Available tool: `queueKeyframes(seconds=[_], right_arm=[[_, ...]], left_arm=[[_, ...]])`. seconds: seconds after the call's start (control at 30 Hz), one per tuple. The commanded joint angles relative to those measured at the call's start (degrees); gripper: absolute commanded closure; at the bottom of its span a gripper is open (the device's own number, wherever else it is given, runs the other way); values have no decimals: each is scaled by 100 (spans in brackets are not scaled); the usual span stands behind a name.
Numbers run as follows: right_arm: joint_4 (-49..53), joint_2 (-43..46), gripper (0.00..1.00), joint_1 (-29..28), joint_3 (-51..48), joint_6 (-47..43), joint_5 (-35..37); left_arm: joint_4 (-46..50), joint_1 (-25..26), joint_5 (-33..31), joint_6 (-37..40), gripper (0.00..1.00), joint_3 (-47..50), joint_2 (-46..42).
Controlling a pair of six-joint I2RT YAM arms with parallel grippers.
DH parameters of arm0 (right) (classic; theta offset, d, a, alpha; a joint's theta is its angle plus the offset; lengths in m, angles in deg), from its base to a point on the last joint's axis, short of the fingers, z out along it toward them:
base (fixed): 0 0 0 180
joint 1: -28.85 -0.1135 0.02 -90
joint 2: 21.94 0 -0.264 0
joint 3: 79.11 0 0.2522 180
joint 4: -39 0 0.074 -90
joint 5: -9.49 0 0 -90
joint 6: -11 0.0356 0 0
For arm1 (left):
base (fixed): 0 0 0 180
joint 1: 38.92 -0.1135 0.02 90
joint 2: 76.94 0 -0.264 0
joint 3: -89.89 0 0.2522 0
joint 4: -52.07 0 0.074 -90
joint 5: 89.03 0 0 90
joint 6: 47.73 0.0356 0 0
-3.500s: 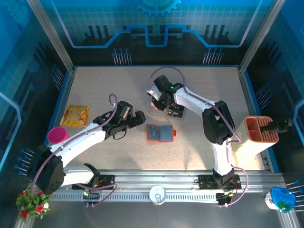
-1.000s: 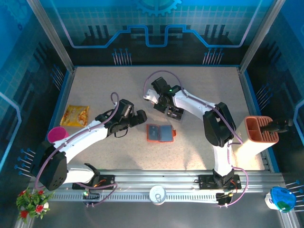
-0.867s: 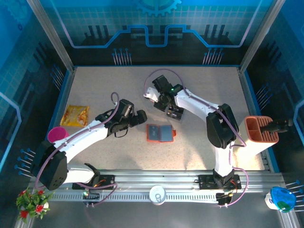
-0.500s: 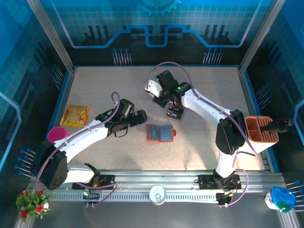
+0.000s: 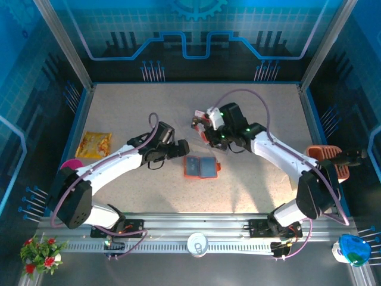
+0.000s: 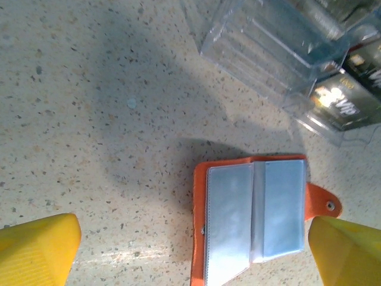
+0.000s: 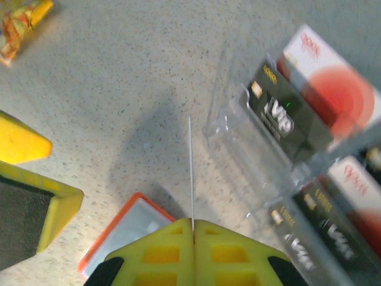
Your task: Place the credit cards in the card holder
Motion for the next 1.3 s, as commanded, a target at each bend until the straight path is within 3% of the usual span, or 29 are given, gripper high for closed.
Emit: queueKeyframes(seconds=[0.0, 0.27, 0.67, 1.27], right_arm=[[-1186, 394, 100, 253, -844, 1557, -802], [-3029, 487, 100, 383, -2429, 3058, -1300], [-5078, 238, 100, 379, -3656, 3956, -1187], [-5941, -280, 100, -53, -3972, 4076, -773]], left_arm=[[260, 189, -46, 269, 1, -259, 259], [458, 516, -417, 610, 1, -656, 963], [672, 857, -952, 750, 1, -643, 1443], [798, 923, -1542, 524, 1, -144, 1491]])
